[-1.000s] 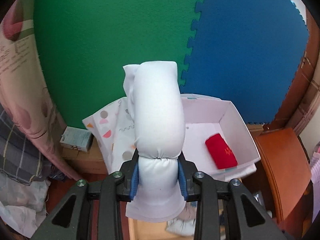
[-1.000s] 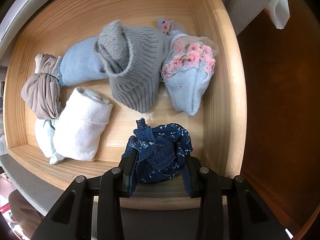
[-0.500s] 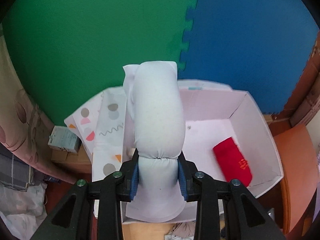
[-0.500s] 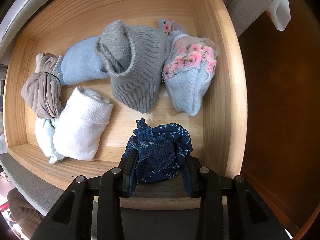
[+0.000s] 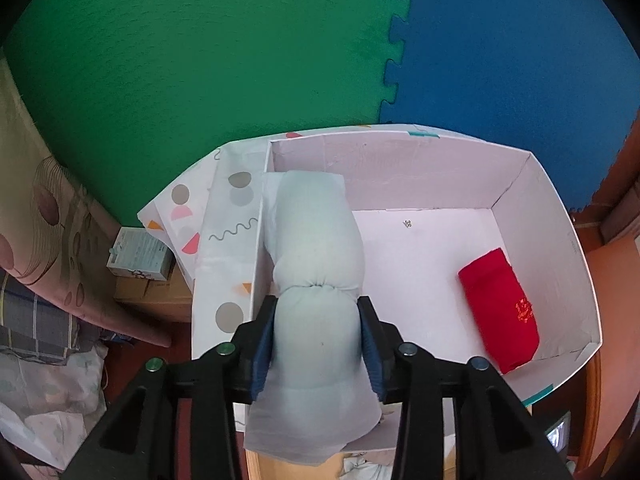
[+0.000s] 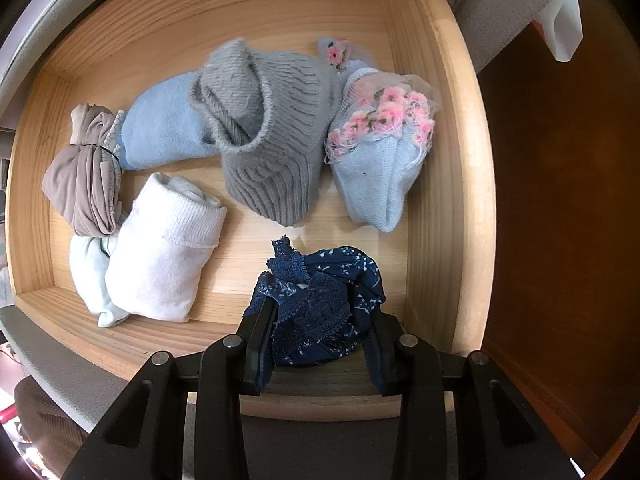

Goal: Take underwear out of drawer
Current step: 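Lift the white roll with the left tool into the white box and release, then carry the dark blue lace underwear with the right tool into the white box, release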

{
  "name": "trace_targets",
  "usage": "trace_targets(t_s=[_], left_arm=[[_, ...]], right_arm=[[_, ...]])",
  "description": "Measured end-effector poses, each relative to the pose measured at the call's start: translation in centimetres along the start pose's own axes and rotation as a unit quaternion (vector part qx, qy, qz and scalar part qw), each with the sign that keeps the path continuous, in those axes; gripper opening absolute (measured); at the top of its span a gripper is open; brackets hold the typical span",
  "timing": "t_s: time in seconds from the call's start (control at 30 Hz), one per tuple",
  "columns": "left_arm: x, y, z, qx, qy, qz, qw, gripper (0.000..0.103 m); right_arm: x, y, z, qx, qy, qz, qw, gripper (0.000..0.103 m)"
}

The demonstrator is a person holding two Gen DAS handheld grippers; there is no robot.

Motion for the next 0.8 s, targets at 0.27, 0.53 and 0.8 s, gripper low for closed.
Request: trace_targets(t_s=[0.27,0.53,0.8], left_arm=[[0.4,2.5,-0.3,-0.012,-0.004,-0.010,0.9999,0.053],[2.4,6.5,-2.6,-0.031,0.005,-0.016,0.9994,0.053],[5.5,7.3,-9.2,-0.023,0.032,-0.007,0.9992,0.053]], right_arm=[[0.3,-0.3,0.0,0.004,-0.001,0.000,1.000,0.034],[0.1,-0.4,0.3,0.004,-0.004,0.001,1.000,0.034],[0.5,-0.3,0.3,-0.005,0.002,-0.010,1.000,0.034]])
Point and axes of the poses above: each gripper's, at about its wrist camera, not at the fingertips, and y roughly against the way its jaws point, x to its left, z to its top, the point moved 3 cm from there along -y, roughly the way its jaws point, and after that the axes turned 4 degrees about -z, right-handed, at the moved point
